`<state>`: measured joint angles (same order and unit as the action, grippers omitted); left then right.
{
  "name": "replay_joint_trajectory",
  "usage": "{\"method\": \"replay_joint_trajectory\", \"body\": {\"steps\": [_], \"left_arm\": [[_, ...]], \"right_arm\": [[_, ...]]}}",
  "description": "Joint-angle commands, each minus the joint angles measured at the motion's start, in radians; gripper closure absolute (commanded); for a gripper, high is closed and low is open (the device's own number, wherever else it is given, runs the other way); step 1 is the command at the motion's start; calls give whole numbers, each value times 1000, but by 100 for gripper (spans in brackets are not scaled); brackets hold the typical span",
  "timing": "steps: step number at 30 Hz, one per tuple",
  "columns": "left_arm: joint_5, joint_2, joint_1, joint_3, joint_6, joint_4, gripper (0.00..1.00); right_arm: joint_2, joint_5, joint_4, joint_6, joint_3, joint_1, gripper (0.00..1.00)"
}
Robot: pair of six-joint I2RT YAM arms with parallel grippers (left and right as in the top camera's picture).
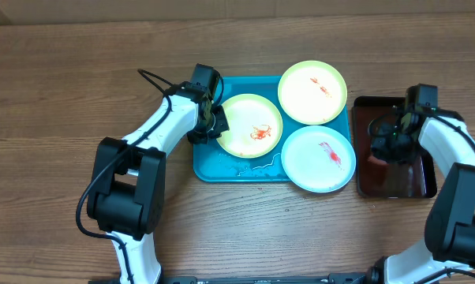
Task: Clean dirty plates on tray and stack at the side
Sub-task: 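Grasp the green-and-orange sponge from the brown tray with the right gripper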
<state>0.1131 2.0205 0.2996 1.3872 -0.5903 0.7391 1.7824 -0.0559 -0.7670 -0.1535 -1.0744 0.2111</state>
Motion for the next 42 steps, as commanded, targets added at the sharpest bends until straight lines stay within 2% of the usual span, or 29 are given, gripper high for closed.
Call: {"method": "replay_joint_trajectory", "body": {"steps": [1, 5, 8, 24, 42], "left_arm": [[15, 19, -6, 7, 30, 0, 96], [15, 19, -5, 7, 30, 0, 96], [15, 19, -5, 7, 30, 0, 96], [11, 19, -6, 7, 30, 0, 96], [18, 19, -6, 7, 37, 0, 96]], "right_arm": [[-2, 45, 28, 5, 23, -15, 67], [-3, 48, 40, 5, 23, -16, 81], [-3, 48, 28, 5, 14, -16, 96], [-56, 63, -286, 5, -262, -16, 96], [-116, 2, -316, 40, -269, -16, 96]]}}
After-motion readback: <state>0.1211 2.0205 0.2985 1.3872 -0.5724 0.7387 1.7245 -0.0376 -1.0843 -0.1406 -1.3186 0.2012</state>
